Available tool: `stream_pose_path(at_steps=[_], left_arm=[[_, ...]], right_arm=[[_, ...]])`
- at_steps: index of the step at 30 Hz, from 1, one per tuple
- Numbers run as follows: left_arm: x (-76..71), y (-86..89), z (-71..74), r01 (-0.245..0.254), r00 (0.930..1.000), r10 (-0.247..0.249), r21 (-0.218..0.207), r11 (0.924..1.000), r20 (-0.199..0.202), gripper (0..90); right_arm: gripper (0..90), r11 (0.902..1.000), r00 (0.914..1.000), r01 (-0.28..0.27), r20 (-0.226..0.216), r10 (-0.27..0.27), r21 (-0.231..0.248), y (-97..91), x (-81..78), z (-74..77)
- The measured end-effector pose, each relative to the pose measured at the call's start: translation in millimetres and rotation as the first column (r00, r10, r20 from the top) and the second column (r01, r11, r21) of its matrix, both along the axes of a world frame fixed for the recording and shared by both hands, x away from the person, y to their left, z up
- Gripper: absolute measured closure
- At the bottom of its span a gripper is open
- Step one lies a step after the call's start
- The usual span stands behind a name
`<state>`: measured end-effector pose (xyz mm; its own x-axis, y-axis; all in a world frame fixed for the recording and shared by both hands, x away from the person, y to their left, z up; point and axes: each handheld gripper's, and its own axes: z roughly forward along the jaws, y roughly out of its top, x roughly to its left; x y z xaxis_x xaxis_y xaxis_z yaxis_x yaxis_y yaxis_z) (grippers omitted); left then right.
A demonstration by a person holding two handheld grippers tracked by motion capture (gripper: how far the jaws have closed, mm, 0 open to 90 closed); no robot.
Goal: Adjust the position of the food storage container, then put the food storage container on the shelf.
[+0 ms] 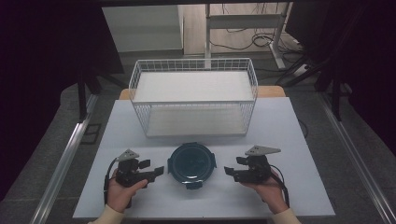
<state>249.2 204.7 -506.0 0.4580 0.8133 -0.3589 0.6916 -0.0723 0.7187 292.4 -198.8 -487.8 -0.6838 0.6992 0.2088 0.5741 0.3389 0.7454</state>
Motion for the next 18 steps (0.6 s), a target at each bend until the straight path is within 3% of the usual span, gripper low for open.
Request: stream_pose_path(at_steps=[2, 5, 12, 18], left_arm=[[-0.5, -0.4, 0.4, 0.002, 1.0000, -0.002, -0.001, 1.0000, 0.000, 27.0], [-0.6, -0.6, 1.8, 0.005, 1.0000, -0.005, -0.004, 1.0000, 0.000, 25.2], [0.6, 1.9, 6.7, 0.004, 0.9998, -0.004, -0.041, 0.9991, -0.019, 21.2], [1.7, -0.1, 9.9, 0.033, 0.9979, -0.038, -0.092, 0.9952, -0.052, 17.7]], right_arm=[[29.4, 1.0000, 1.0000, 0.006, 0.005, -0.006, -0.001, -0.5, 0.0, 0.3], [27.4, 0.9981, 0.9995, 0.031, -0.014, -0.030, 0.053, -4.4, 1.1, 2.8], [25.5, 0.9923, 0.9983, 0.031, -0.052, -0.025, 0.120, -5.2, 1.6, 4.1], [22.5, 0.9932, 0.9979, 0.024, -0.062, -0.017, 0.114, 0.6, 1.7, 5.0]])
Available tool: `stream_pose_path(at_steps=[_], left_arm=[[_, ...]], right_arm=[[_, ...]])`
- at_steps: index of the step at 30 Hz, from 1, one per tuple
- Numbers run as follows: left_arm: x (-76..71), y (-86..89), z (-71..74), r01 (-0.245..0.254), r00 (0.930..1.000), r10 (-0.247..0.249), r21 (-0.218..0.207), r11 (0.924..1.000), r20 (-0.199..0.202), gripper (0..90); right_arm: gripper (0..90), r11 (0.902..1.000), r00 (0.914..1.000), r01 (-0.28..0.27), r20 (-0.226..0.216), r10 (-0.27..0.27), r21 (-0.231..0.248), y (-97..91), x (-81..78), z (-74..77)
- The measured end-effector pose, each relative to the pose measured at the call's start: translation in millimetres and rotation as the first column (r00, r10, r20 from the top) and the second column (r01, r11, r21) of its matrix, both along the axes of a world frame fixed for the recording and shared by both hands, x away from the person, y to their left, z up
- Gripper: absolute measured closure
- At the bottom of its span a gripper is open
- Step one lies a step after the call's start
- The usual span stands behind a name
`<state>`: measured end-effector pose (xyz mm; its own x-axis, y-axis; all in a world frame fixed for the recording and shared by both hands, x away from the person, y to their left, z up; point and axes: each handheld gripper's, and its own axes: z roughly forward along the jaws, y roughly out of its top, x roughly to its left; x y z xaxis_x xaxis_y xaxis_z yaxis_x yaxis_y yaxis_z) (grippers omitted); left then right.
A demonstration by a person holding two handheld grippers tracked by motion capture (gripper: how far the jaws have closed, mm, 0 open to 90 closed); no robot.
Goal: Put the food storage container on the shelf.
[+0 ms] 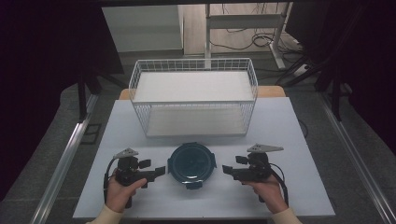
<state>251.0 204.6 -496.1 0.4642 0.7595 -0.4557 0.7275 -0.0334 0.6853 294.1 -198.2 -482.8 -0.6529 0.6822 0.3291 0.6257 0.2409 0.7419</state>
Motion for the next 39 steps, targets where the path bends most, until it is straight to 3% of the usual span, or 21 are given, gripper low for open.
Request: stream_pose_path(at_steps=[13, 16, 19, 23, 27, 30, 37, 39], left_arm=[[4.6, -4.2, 2.3, 0.015, 0.9989, -0.017, -0.041, 0.9991, -0.044, 13.2], [6.2, -4.4, 1.9, 0.014, 0.9984, -0.017, -0.062, 0.9980, -0.054, 12.8], [9.1, -4.3, 2.4, 0.012, 0.9973, -0.020, -0.109, 0.9940, -0.071, 12.0], [11.6, -6.1, 2.5, 0.010, 0.9964, -0.020, -0.126, 0.9919, -0.082, 11.6], [16.2, -12.8, 0.6, 0.022, 0.9929, -0.040, -0.154, 0.9879, -0.112, 11.2], [20.7, -19.2, -1.8, 0.038, 0.9895, -0.059, -0.158, 0.9867, -0.132, 10.5], [35.1, -19.6, -11.6, 0.008, 0.9853, -0.039, -0.183, 0.9831, -0.167, 11.4], [35.3, -19.6, -17.1, 0.017, 0.9824, -0.053, -0.198, 0.9801, -0.179, 12.4]], right_arm=[[16.8, 0.9996, 0.9993, -0.024, -0.028, 0.024, 0.015, 14.0, 4.9, 3.6], [15.9, 0.9993, 0.9989, -0.026, -0.039, 0.027, 0.026, 16.6, 6.0, 3.4], [14.3, 0.9994, 0.9982, -0.022, -0.056, 0.023, 0.028, 22.2, 9.0, 3.2], [13.3, 0.9984, 0.9952, -0.023, -0.094, 0.028, 0.052, 27.2, 12.0, 2.6], [12.8, 0.9986, 0.9936, -0.027, -0.108, 0.032, 0.046, 32.2, 15.3, 2.8], [12.5, 0.9948, 0.9850, -0.014, -0.170, 0.031, 0.100, 40.6, 25.9, -0.1], [11.6, 0.9948, 0.9779, 0.016, -0.209, 0.005, 0.100, 52.3, 38.3, -5.4], [11.5, 0.9929, 0.9706, 0.017, -0.240, 0.011, 0.118, 52.3, 40.0, -11.6]])
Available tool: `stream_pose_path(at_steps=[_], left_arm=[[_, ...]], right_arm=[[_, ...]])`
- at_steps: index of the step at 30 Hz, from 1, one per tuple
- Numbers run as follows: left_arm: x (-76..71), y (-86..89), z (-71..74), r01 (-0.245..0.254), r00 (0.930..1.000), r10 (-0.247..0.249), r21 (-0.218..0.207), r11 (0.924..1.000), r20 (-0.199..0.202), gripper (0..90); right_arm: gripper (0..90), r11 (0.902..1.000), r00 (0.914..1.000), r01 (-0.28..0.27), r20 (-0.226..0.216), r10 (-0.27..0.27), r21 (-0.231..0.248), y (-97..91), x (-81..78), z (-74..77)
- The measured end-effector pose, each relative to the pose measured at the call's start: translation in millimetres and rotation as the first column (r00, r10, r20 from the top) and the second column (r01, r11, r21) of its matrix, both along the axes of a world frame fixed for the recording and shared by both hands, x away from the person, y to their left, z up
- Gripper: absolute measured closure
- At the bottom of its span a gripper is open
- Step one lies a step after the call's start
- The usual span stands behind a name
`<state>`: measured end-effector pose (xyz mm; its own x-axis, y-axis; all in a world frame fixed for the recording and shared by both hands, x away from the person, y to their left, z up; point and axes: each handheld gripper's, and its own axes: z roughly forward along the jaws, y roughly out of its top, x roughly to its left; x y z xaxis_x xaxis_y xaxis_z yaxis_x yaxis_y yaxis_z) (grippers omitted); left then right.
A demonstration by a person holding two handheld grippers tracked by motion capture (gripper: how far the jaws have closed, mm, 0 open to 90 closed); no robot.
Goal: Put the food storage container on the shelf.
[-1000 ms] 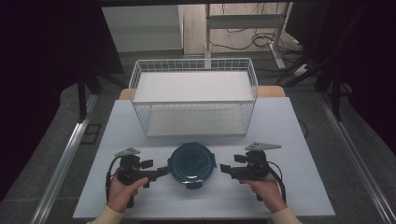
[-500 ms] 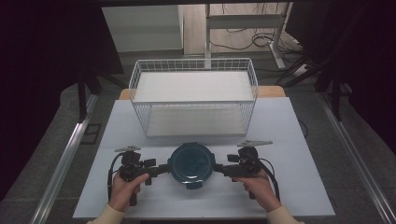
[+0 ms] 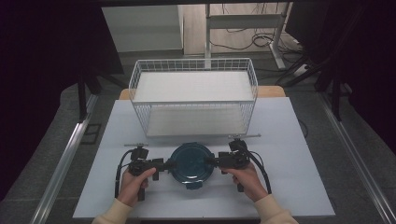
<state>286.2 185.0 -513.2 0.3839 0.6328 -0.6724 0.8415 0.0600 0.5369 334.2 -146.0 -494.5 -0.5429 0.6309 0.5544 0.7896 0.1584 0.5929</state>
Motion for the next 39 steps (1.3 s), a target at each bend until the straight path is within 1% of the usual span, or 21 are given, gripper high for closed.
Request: stream_pose_path(at_steps=[2, 5, 7, 8, 11, 12, 14, 16, 21, 23, 24, 26, 28, 29, 30, 31, 33, 36, 37, 38, 39], left_arm=[[0.4, -0.8, -2.6, 0.011, 0.9999, -0.011, -0.017, 0.9998, -0.009, 13.0], [0.9, -2.7, -4.1, 0.018, 0.9998, -0.018, -0.011, 0.9998, -0.011, 13.3], [1.0, -4.0, -5.0, 0.029, 0.9995, -0.029, -0.010, 0.9995, -0.015, 13.4], [1.3, -4.7, -6.2, 0.032, 0.9994, -0.032, -0.016, 0.9994, -0.016, 13.7], [2.2, -4.2, -7.4, 0.032, 0.9992, -0.032, -0.028, 0.9991, -0.023, 14.3], [3.1, -4.9, -8.6, 0.037, 0.9989, -0.038, -0.038, 0.9986, -0.028, 14.8], [3.6, -5.2, -9.1, 0.043, 0.9985, -0.045, -0.040, 0.9983, -0.030, 15.0], [4.1, -6.2, -10.1, 0.047, 0.9982, -0.049, -0.054, 0.9975, -0.035, 16.1], [4.0, -10.3, -11.4, 0.067, 0.9968, -0.069, -0.064, 0.9957, -0.039, 20.7], [4.1, -10.9, -11.4, 0.059, 0.9972, -0.061, -0.054, 0.9968, -0.042, 23.7], [3.9, -11.1, -11.2, 0.052, 0.9976, -0.054, -0.045, 0.9976, -0.044, 25.9], [3.6, -10.5, -10.9, 0.044, 0.9976, -0.046, -0.038, 0.9983, -0.053, 29.7], [3.5, -11.2, -10.6, 0.035, 0.9978, -0.037, -0.039, 0.9986, -0.056, 30.4], [3.1, -11.5, -10.0, 0.023, 0.9973, -0.025, -0.042, 0.9989, -0.068, 31.0], [3.1, -11.5, -10.0, 0.023, 0.9973, -0.025, -0.042, 0.9989, -0.068, 31.2], [2.8, -11.6, -9.6, 0.021, 0.9973, -0.024, -0.040, 0.9990, -0.069, 31.2], [2.0, -11.6, -8.4, 0.022, 0.9973, -0.024, -0.034, 0.9992, -0.069, 31.4], [-0.3, -11.2, -6.3, 0.015, 0.9980, -0.018, -0.038, 0.9991, -0.061, 33.8], [-1.2, -11.0, -5.4, 0.014, 0.9982, -0.016, -0.040, 0.9991, -0.059, 34.6], [-2.2, -10.7, -4.8, 0.013, 0.9985, -0.016, -0.044, 0.9989, -0.053, 36.9], [-3.4, -10.3, -3.9, 0.012, 0.9987, -0.014, -0.049, 0.9987, -0.049, 36.9]], right_arm=[[11.6, 1.0000, 1.0000, -0.004, -0.009, 0.004, 0.004, 0.4, 0.0, -3.4], [11.6, 1.0000, 0.9998, -0.007, -0.017, 0.007, 0.000, 1.9, 0.2, -5.6], [11.6, 0.9999, 0.9996, -0.012, -0.026, 0.013, 0.010, 3.7, 0.6, -7.6], [11.6, 0.9995, 0.9989, -0.019, -0.042, 0.020, 0.025, 5.3, 0.8, -9.2], [11.6, 0.9992, 0.9983, -0.024, -0.052, 0.026, 0.032, 6.9, 1.1, -10.9], [11.6, 0.9989, 0.9973, -0.026, -0.067, 0.028, 0.039, 8.1, 1.8, -13.3], [11.6, 0.9989, 0.9971, -0.026, -0.071, 0.028, 0.040, 8.4, 2.3, -14.5], [11.7, 0.9986, 0.9962, -0.023, -0.082, 0.026, 0.047, 9.5, 2.9, -16.7], [13.2, 0.9974, 0.9934, -0.033, -0.108, 0.040, 0.064, 13.4, 2.9, -21.0], [14.7, 0.9968, 0.9921, -0.043, -0.115, 0.051, 0.067, 15.8, 1.5, -22.3], [14.3, 0.9977, 0.9922, -0.036, -0.117, 0.043, 0.057, 17.1, 0.6, -22.6], [16.3, 0.9983, 0.9901, -0.017, -0.138, 0.024, 0.056, 17.2, -0.4, -21.6], [21.4, 0.9983, 0.9898, 0.005, -0.143, 0.004, 0.058, 14.9, -0.8, -20.1], [27.0, 0.9969, 0.9890, 0.036, -0.146, -0.026, 0.069, 11.3, -0.9, -17.9], [28.4, 0.9958, 0.9868, 0.048, -0.158, -0.035, 0.078, 9.5, -0.4, -18.5], [28.4, 0.9958, 0.9868, 0.048, -0.158, -0.035, 0.078, 9.5, -0.4, -18.5], [30.2, 0.9938, 0.9858, 0.057, -0.163, -0.041, 0.095, 7.6, -0.2, -19.6], [32.6, 0.9926, 0.9843, 0.065, -0.170, -0.047, 0.103, 5.6, -1.4, -17.7], [33.1, 0.9922, 0.9843, 0.067, -0.170, -0.048, 0.106, 4.9, -2.6, -16.5], [35.4, 0.9919, 0.9860, 0.067, -0.159, -0.050, 0.108, 3.2, -5.4, -14.8], [35.4, 0.9919, 0.9860, 0.067, -0.159, -0.050, 0.108, 3.2, -5.4, -14.8]])
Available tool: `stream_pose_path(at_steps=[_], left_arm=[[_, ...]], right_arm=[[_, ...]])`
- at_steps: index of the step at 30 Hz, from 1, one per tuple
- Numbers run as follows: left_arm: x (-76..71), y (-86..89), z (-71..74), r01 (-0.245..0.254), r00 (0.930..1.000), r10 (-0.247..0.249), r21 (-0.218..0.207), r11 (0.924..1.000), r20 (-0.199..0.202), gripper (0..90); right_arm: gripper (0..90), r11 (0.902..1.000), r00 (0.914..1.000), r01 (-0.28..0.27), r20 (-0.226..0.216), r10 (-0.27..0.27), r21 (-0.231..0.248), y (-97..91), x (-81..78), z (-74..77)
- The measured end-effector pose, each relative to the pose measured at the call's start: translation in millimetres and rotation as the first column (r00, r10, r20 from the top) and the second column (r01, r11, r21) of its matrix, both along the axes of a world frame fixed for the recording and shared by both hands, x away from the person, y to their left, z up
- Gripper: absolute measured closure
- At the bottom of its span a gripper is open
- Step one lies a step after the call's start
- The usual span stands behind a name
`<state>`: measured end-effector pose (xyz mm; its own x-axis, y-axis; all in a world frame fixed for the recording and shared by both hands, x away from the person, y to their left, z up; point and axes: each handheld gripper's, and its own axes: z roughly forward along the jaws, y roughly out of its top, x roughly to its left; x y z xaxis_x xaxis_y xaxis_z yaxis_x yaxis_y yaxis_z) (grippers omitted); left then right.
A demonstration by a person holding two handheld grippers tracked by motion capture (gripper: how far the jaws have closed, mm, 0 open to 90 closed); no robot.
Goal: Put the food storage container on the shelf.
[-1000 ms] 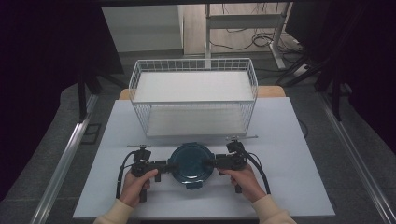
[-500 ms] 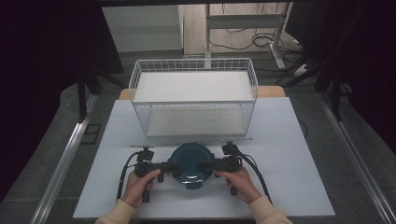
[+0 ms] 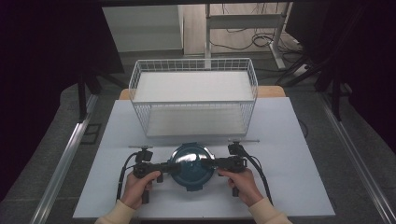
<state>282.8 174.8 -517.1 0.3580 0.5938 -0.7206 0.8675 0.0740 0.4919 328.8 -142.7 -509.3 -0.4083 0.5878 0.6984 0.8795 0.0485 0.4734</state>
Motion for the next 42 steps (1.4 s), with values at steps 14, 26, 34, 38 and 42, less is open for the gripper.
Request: stream_pose_path(at_steps=[14, 26, 34, 38, 42], left_arm=[[-8.4, 3.8, 1.8, -0.005, 0.9999, 0.005, -0.034, 0.9994, 0.016, 42.3], [-11.6, 7.4, 6.5, -0.014, 0.9992, 0.015, -0.036, 0.9993, 0.038, 43.3], [-17.0, 5.6, 17.4, -0.004, 0.9975, 0.006, -0.030, 0.9996, 0.070, 43.6], [-20.5, 5.6, 27.5, -0.001, 0.9942, 0.004, -0.027, 0.9996, 0.108, 43.7], [-21.5, 5.3, 30.2, 0.003, 0.9932, 0.001, -0.030, 0.9995, 0.117, 43.7]], right_arm=[[36.3, 0.9995, 0.9959, -0.027, 0.086, 0.029, -0.014, -2.5, -14.1, 6.3], [36.8, 0.9978, 0.9878, -0.054, 0.144, 0.059, -0.037, 2.0, -19.7, 12.6], [37.2, 0.9970, 0.9780, -0.063, 0.196, 0.071, -0.044, 1.1, -22.6, 22.9], [37.3, 0.9962, 0.9656, -0.073, 0.247, 0.083, -0.048, 0.9, -25.4, 33.4], [37.3, 0.9953, 0.9567, -0.078, 0.276, 0.091, -0.057, 0.8, -28.0, 40.5]])
